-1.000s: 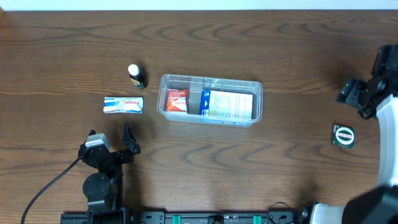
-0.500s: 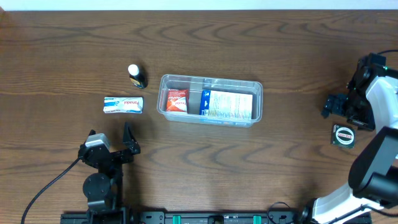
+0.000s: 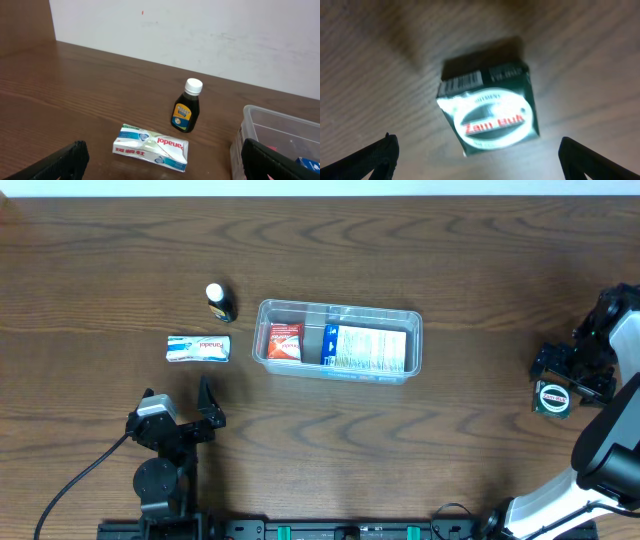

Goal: Pack container
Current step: 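Move right gripper to the green Zam-Buk tin and grasp it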

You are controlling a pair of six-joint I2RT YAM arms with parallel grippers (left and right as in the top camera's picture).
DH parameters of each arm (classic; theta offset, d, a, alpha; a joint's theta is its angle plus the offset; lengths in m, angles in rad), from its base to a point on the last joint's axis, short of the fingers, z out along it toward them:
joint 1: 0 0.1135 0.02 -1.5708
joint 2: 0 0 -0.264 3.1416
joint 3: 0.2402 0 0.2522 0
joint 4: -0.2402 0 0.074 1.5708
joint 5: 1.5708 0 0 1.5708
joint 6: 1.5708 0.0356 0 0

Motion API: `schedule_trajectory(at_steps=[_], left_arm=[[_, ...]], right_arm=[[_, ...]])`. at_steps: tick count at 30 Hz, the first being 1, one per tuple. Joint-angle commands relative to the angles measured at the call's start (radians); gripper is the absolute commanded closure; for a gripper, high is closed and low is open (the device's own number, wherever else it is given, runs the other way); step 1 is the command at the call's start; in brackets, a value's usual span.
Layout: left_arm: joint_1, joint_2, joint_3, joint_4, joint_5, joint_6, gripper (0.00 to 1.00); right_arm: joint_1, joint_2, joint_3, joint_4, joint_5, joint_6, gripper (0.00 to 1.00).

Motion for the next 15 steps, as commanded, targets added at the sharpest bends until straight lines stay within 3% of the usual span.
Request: schedule_trajectory(at_steps=[1, 15], left_arm=[[0.004, -0.007, -0.019, -0.037, -0.012, 0.017, 0.02], [0.004, -0.007, -0.019, -0.037, -0.012, 0.017, 0.02]], right_arm=[[-0.003, 0.008, -0.059, 0.041, -0.034, -0.042, 0.01], [-0.001, 0.008, -0.128, 0.159, -0.056, -0.155, 0.01]])
